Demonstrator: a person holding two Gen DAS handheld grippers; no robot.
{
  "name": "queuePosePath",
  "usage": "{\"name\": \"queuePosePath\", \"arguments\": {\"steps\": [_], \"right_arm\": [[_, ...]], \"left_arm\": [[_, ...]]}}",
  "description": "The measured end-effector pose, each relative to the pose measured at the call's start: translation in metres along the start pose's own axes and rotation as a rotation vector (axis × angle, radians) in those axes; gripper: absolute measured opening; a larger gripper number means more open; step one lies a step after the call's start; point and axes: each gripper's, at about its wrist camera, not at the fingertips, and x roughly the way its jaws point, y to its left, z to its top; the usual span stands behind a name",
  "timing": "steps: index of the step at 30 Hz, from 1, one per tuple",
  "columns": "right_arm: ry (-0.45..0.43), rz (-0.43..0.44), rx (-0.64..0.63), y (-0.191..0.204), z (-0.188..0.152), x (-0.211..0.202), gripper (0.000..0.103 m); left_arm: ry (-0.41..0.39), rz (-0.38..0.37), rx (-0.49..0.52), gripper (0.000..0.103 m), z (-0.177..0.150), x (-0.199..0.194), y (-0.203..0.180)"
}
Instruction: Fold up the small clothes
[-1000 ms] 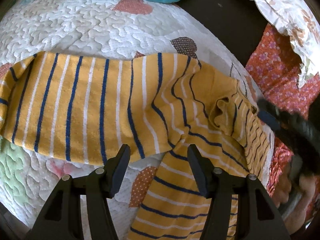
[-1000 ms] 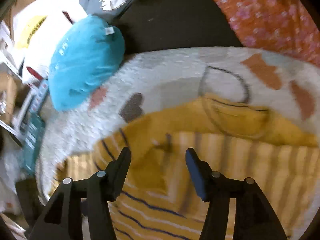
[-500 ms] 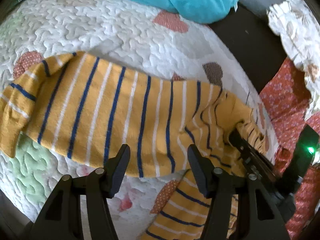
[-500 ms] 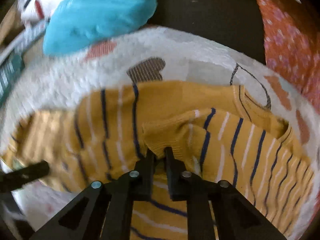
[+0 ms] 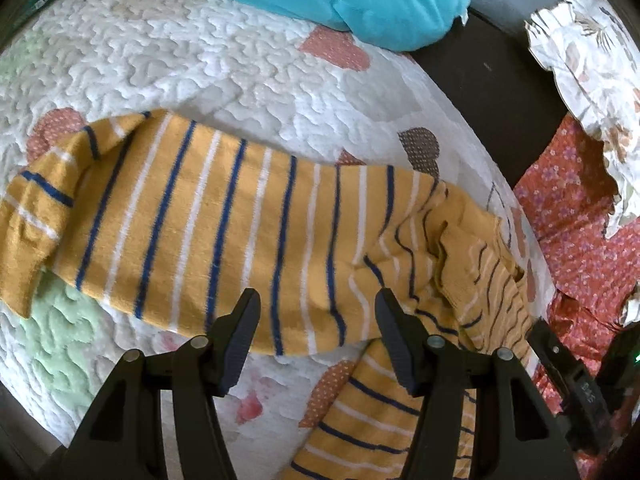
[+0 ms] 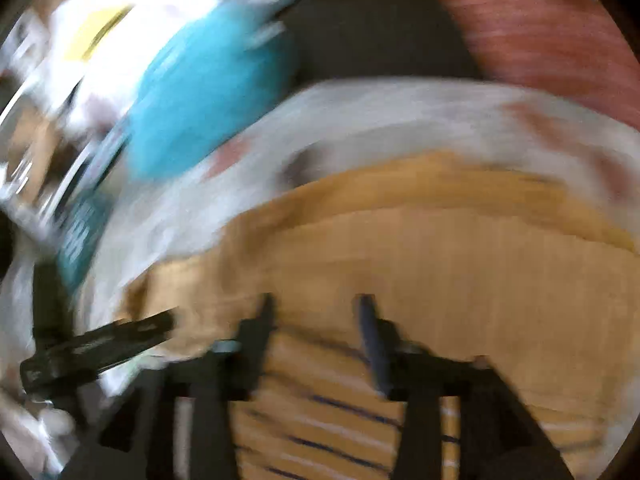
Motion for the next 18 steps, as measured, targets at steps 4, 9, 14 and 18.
{"name": "queuePosePath", "arguments": {"steps": [4, 9, 14, 18], "right_arm": [[-0.024, -0.307, 0.165, -0.116, -0.021, -0.039, 0.063], [0.023, -0.379, 0.338, -0.196, -0.06, -0.045, 0.063], [0.026, -0.264, 0.429, -0.211, -0.073, -0.032, 0.024], [0.021, -0.318, 0.474, -0.227, -0.075, -0.043, 0.019]], "left_arm": [[0.036, -0.002, 0.074, 0.059, -0.013, 0.013, -0.021], [0.057, 0.047, 0.188, 0.059, -0.031, 0.033, -0.05], [0.056, 0.103, 0.239, 0.059, -0.039, 0.042, -0.06], [0.067, 0.124, 0.233, 0.059, -0.037, 0.043, -0.058]]}}
